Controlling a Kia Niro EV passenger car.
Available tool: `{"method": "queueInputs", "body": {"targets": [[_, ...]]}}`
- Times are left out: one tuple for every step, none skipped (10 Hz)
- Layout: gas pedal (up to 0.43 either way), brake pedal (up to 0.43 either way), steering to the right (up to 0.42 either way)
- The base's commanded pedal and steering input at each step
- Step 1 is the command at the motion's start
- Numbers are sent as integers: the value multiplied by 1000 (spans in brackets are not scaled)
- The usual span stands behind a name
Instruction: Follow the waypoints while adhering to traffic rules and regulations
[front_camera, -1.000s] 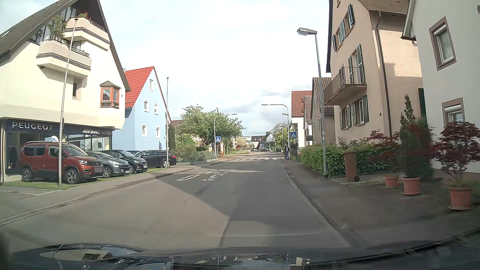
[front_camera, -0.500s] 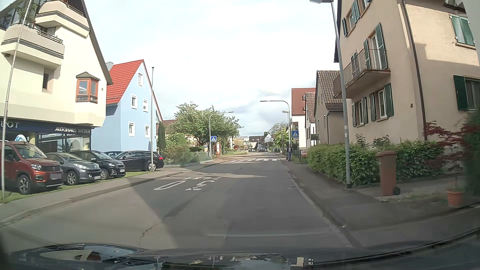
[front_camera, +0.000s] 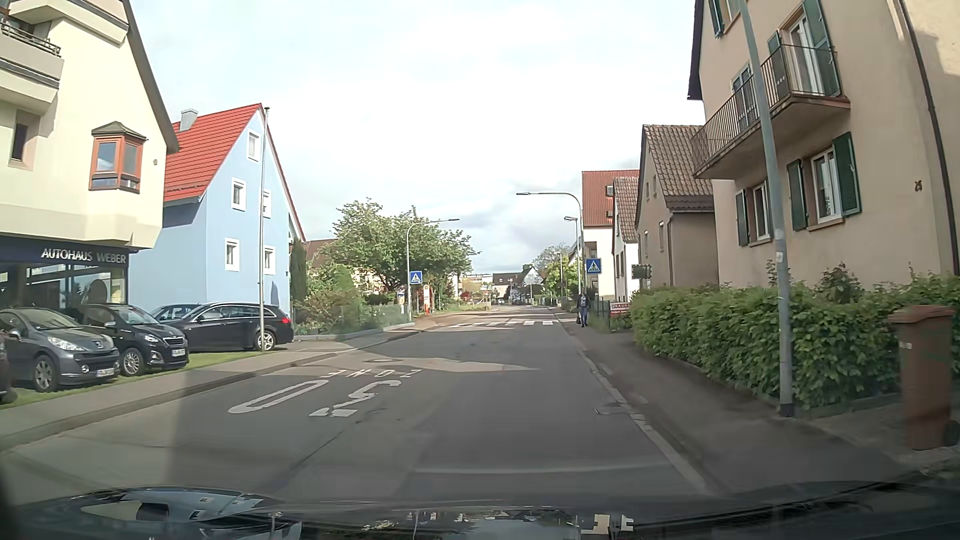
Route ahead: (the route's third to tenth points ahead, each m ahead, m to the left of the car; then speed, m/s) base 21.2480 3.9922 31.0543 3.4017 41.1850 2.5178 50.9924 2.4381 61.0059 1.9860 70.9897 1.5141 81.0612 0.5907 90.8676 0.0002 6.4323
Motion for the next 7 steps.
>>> {"method": "queueInputs", "body": {"targets": [[59, 0, 14], [59, 0, 15], [59, 0, 15], [59, 0, 15], [67, 0, 15], [67, 0, 14], [67, 0, 14]]}}
